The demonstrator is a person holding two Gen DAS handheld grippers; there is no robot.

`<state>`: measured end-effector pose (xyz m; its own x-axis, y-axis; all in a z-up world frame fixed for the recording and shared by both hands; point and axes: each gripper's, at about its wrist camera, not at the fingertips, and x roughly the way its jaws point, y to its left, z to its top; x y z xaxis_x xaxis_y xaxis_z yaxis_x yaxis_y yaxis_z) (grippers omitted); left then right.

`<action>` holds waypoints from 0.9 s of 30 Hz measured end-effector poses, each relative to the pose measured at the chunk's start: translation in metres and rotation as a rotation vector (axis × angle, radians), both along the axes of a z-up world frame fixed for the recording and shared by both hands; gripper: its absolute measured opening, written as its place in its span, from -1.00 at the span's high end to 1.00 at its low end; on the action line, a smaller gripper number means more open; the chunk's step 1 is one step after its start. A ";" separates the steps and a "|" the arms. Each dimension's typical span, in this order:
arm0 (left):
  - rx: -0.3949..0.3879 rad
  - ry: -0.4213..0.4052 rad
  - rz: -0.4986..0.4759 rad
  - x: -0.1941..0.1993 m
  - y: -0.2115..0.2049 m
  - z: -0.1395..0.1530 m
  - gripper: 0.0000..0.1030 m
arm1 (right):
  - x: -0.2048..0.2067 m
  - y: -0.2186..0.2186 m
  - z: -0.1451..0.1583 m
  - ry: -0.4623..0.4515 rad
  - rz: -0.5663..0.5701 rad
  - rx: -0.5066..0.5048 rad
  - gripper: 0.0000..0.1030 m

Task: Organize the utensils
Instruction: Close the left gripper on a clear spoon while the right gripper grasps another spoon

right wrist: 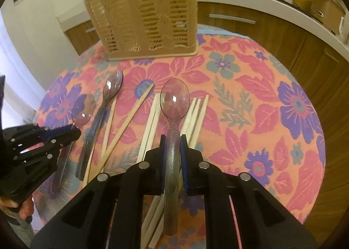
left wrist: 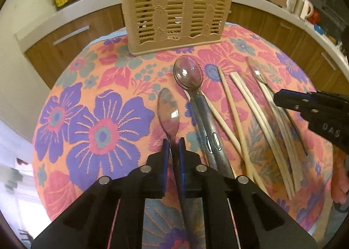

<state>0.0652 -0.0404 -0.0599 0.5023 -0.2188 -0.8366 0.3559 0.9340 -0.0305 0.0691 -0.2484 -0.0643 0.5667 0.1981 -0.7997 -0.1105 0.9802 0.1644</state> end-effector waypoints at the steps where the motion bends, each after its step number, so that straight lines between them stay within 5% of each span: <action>1: -0.027 0.007 0.007 0.001 0.004 0.001 0.95 | -0.001 -0.005 0.004 -0.006 -0.009 0.009 0.82; 16: -0.086 0.007 0.039 0.006 0.027 0.003 0.98 | -0.019 -0.060 -0.018 0.107 -0.094 -0.030 0.79; 19: -0.078 0.015 0.030 0.007 0.029 0.001 0.97 | -0.011 -0.062 -0.019 0.152 -0.077 0.001 0.63; 22: -0.066 0.021 0.004 0.006 0.029 0.000 0.80 | 0.000 -0.062 -0.017 0.190 -0.052 0.028 0.42; 24: -0.052 0.011 0.009 0.007 0.031 0.003 0.58 | 0.006 -0.060 -0.017 0.205 -0.047 0.013 0.42; 27: -0.032 0.032 0.000 0.011 0.029 0.002 0.52 | 0.015 -0.058 -0.017 0.227 -0.047 0.003 0.42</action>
<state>0.0764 -0.0112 -0.0579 0.4754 -0.2458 -0.8447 0.3545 0.9323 -0.0718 0.0844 -0.3069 -0.0810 0.3805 0.1782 -0.9074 -0.0248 0.9829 0.1827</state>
